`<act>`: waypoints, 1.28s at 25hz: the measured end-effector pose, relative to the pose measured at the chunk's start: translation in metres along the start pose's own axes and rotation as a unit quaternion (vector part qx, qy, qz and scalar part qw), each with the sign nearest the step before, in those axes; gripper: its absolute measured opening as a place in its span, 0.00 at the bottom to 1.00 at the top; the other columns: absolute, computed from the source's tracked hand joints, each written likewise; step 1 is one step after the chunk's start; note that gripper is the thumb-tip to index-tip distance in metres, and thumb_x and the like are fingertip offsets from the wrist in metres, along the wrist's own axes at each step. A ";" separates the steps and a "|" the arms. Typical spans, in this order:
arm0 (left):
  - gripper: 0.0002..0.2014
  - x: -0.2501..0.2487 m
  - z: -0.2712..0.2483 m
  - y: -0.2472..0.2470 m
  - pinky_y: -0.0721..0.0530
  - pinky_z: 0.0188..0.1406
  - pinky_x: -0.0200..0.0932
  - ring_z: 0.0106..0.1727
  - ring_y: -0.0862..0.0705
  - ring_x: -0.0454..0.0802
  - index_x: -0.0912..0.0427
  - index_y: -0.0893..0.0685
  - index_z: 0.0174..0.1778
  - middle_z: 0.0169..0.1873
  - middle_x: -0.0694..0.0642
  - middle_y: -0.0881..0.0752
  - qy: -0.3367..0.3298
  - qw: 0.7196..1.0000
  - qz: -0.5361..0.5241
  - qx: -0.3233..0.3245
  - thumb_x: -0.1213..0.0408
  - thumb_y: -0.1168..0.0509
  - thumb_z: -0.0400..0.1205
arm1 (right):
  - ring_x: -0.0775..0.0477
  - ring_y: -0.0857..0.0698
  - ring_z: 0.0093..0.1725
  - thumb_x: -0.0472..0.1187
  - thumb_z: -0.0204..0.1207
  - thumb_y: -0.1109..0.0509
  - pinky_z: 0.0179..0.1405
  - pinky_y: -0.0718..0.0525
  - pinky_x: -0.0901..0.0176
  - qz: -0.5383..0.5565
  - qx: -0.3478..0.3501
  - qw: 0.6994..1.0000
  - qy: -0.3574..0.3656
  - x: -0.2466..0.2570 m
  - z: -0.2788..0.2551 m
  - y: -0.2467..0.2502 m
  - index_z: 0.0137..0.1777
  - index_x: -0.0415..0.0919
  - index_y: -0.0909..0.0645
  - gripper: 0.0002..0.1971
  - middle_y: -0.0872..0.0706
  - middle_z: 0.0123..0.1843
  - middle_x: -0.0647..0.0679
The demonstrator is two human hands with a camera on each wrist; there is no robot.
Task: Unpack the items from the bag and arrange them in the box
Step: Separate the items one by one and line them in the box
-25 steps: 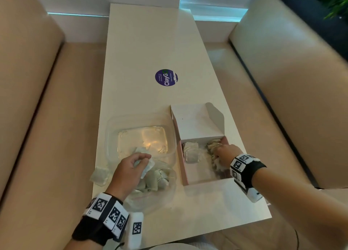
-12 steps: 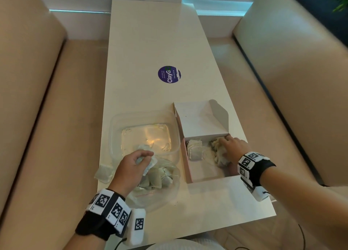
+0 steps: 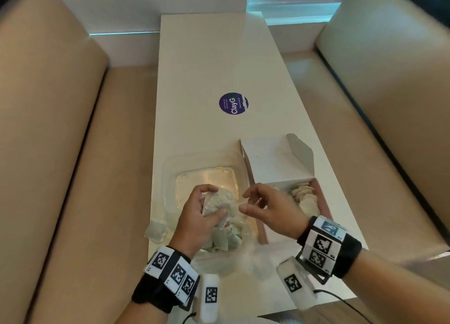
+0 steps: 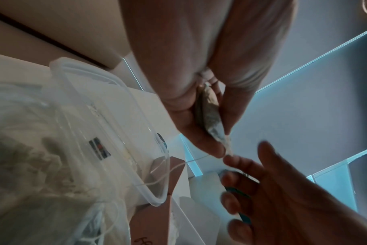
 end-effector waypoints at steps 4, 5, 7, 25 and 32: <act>0.26 0.008 -0.004 -0.003 0.11 0.45 0.56 0.48 0.10 0.60 0.43 0.26 0.68 0.49 0.65 0.11 0.028 0.998 -0.050 0.015 0.75 0.34 0.80 | 0.60 0.19 0.29 0.42 0.66 0.20 0.29 0.20 0.67 0.165 0.003 0.986 -0.031 -0.003 0.010 -0.034 0.50 0.39 0.21 0.17 0.16 0.34 0.52; 0.24 0.012 -0.006 -0.003 0.12 0.42 0.55 0.47 0.10 0.59 0.44 0.26 0.69 0.50 0.65 0.11 0.045 0.995 -0.090 0.023 0.75 0.38 0.82 | 0.58 0.19 0.27 0.37 0.67 0.21 0.28 0.20 0.66 0.216 0.002 0.975 -0.043 -0.007 0.010 -0.037 0.49 0.37 0.22 0.15 0.16 0.32 0.50; 0.21 0.019 -0.008 -0.002 0.12 0.39 0.52 0.47 0.11 0.59 0.47 0.25 0.69 0.50 0.65 0.11 0.064 0.988 -0.134 0.032 0.75 0.42 0.84 | 0.57 0.19 0.27 0.31 0.68 0.23 0.29 0.19 0.65 0.252 0.001 0.966 -0.056 -0.010 0.010 -0.037 0.50 0.33 0.21 0.13 0.14 0.31 0.47; 0.16 0.045 -0.021 0.020 0.15 0.59 0.60 0.57 0.13 0.60 0.68 0.20 0.61 0.55 0.68 0.13 0.084 0.987 -0.130 0.037 0.62 0.47 0.88 | 0.63 0.22 0.30 0.39 0.74 0.28 0.33 0.25 0.73 -0.076 0.024 0.996 0.042 0.044 0.020 -0.051 0.45 0.44 0.13 0.04 0.17 0.32 0.59; 0.08 0.074 -0.036 0.086 0.12 0.47 0.47 0.50 0.11 0.53 0.53 0.17 0.52 0.47 0.52 0.09 0.066 0.996 0.049 -0.030 0.70 0.38 0.84 | 0.55 0.18 0.41 0.46 0.75 0.29 0.49 0.17 0.60 -0.144 0.067 0.987 -0.011 0.030 0.077 -0.070 0.50 0.46 0.16 0.07 0.15 0.42 0.55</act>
Point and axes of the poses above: each hand's wrist, its own z-axis towards the middle knuckle, its own y-axis out of the back of the hand, x = y × z, the point moved 10 cm from there along z, towards the middle knuckle
